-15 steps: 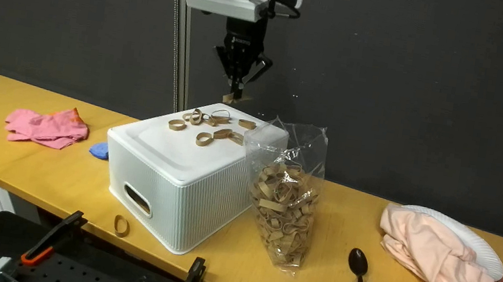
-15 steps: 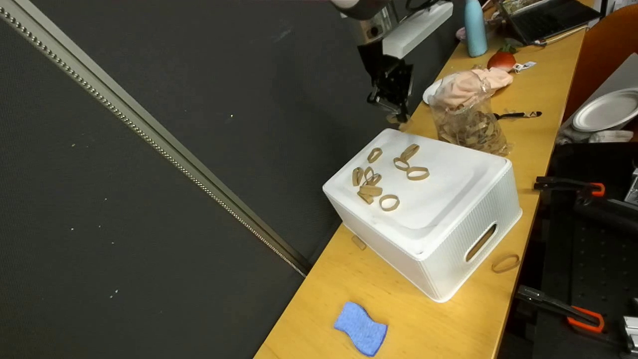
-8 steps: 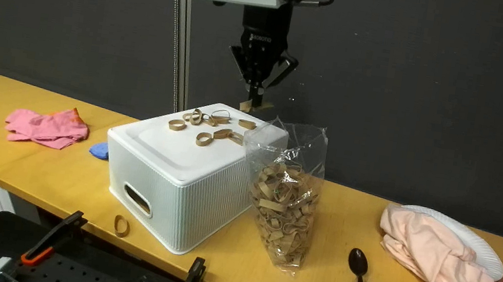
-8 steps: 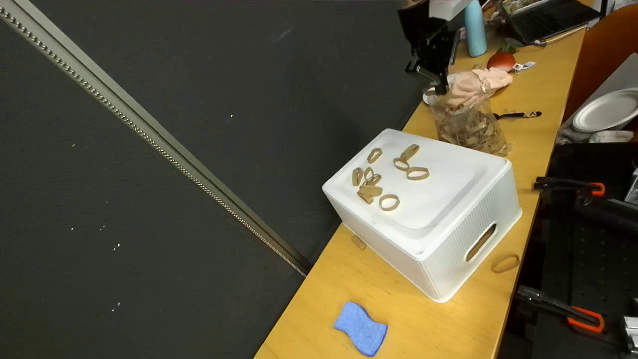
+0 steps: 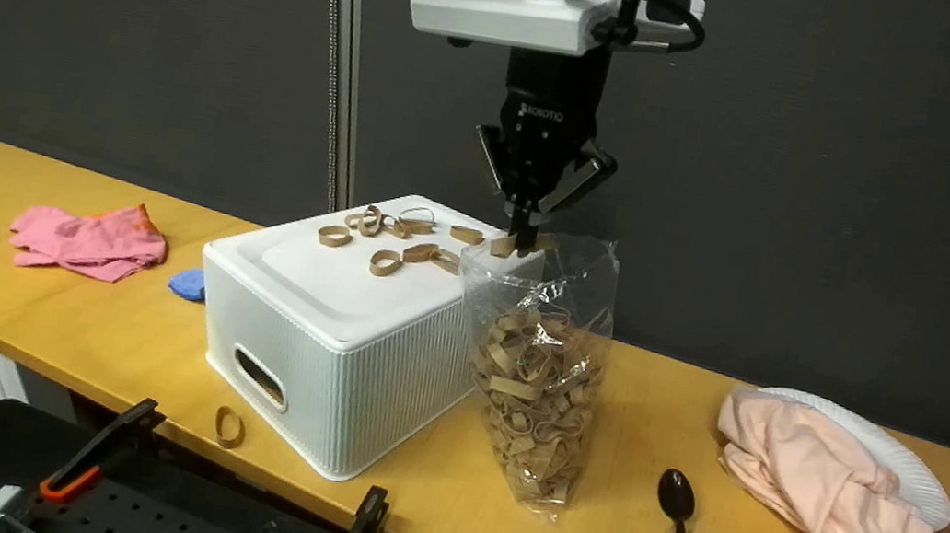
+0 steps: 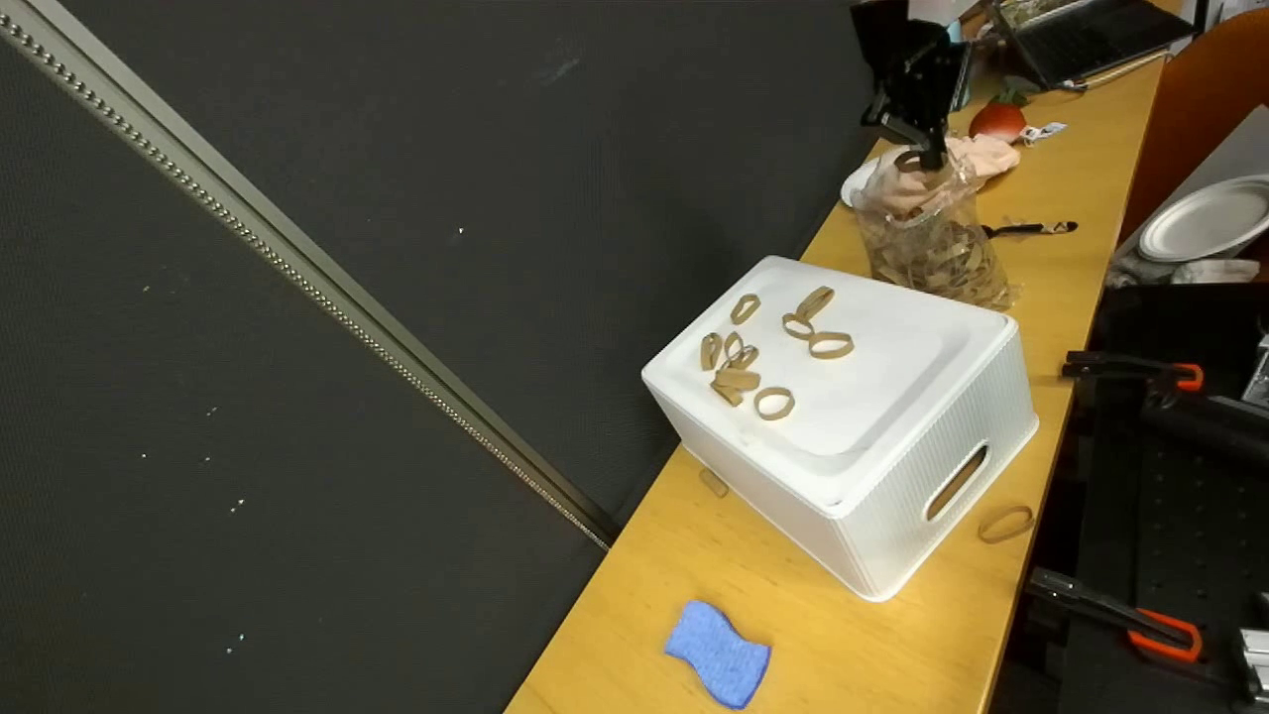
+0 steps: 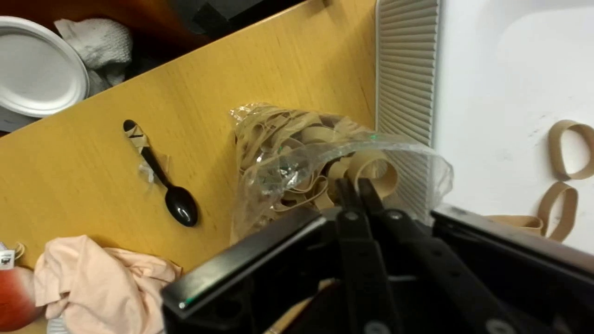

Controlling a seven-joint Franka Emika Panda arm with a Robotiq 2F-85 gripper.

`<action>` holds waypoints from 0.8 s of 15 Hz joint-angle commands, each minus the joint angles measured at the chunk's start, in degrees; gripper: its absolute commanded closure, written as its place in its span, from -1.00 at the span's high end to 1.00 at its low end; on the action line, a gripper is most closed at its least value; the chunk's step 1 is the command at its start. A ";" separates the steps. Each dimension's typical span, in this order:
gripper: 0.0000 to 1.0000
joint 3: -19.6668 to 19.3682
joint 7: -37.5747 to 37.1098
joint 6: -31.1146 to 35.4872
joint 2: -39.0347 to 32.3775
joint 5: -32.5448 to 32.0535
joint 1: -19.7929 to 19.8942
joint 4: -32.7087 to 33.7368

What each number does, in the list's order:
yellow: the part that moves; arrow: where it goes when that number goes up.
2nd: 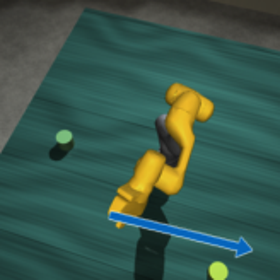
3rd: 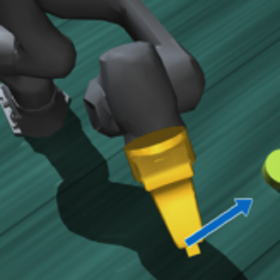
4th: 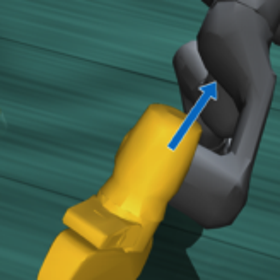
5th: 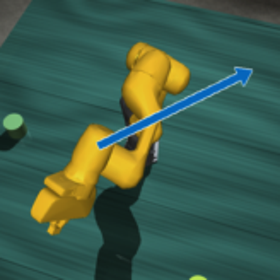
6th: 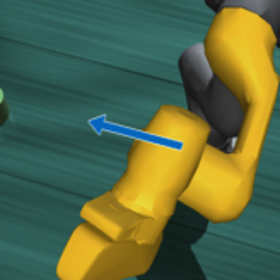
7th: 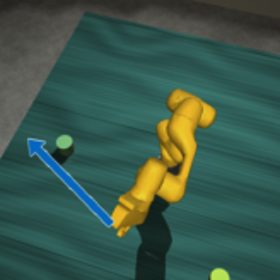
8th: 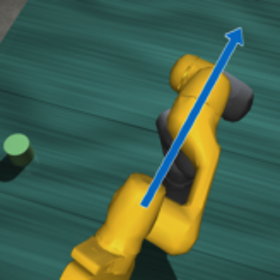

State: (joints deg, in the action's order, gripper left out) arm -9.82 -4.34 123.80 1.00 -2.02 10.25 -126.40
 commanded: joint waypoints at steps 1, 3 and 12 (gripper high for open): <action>-0.98 -0.94 -0.60 1.37 0.08 -0.21 0.80 -0.96; -0.42 -1.23 -0.56 1.86 0.07 -0.23 1.04 -1.55; 0.87 -1.61 -0.38 4.19 0.36 -0.09 1.46 -2.51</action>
State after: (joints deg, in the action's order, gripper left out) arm -11.08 -4.34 126.94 0.89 -2.02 11.48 -128.91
